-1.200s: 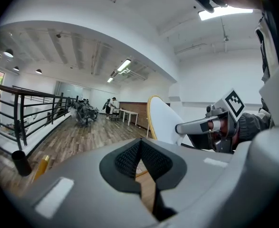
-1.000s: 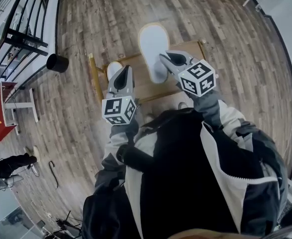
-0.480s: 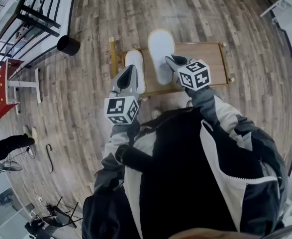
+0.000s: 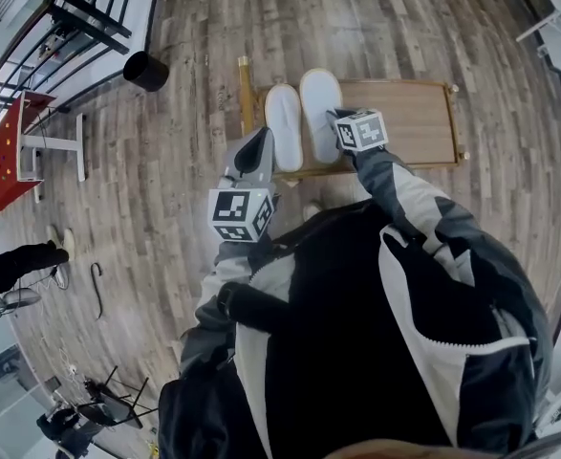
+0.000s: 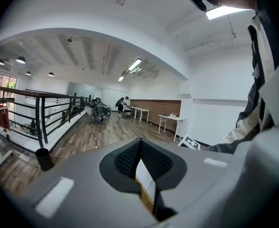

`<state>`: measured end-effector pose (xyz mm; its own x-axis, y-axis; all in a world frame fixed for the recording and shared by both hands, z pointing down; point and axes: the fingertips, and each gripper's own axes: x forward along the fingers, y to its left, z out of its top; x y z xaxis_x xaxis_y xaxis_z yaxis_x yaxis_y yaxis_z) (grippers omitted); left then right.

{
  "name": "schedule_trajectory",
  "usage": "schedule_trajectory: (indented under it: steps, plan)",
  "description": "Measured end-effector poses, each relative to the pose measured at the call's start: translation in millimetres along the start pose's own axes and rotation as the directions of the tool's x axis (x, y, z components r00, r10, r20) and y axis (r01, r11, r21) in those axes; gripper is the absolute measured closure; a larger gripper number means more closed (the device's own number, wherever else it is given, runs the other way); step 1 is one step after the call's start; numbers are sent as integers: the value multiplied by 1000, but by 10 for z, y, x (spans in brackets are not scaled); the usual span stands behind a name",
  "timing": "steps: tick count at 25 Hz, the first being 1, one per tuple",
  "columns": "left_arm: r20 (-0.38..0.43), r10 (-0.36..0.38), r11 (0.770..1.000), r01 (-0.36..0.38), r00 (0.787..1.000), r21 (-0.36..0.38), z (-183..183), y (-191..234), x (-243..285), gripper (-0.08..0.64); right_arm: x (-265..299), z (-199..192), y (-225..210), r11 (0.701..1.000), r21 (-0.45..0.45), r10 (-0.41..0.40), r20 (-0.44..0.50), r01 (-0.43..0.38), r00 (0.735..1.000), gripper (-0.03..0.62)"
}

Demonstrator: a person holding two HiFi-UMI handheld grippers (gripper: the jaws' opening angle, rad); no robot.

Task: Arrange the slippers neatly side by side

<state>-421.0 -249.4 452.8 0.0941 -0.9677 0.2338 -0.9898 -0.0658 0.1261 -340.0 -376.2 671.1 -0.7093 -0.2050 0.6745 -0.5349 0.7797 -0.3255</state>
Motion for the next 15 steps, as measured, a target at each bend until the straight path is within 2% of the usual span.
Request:
schedule_trajectory:
  steps: [6,15]
  plan:
    - [-22,24,1000,-24,999,-2,-72,171,-154,548,409,-248,-220,998,16,-66,-119,69,991,565]
    - [-49,60,998,-61,997,-9,-175,304,-341,548,701,-385,-391,993,-10,-119,-204,119,972,563]
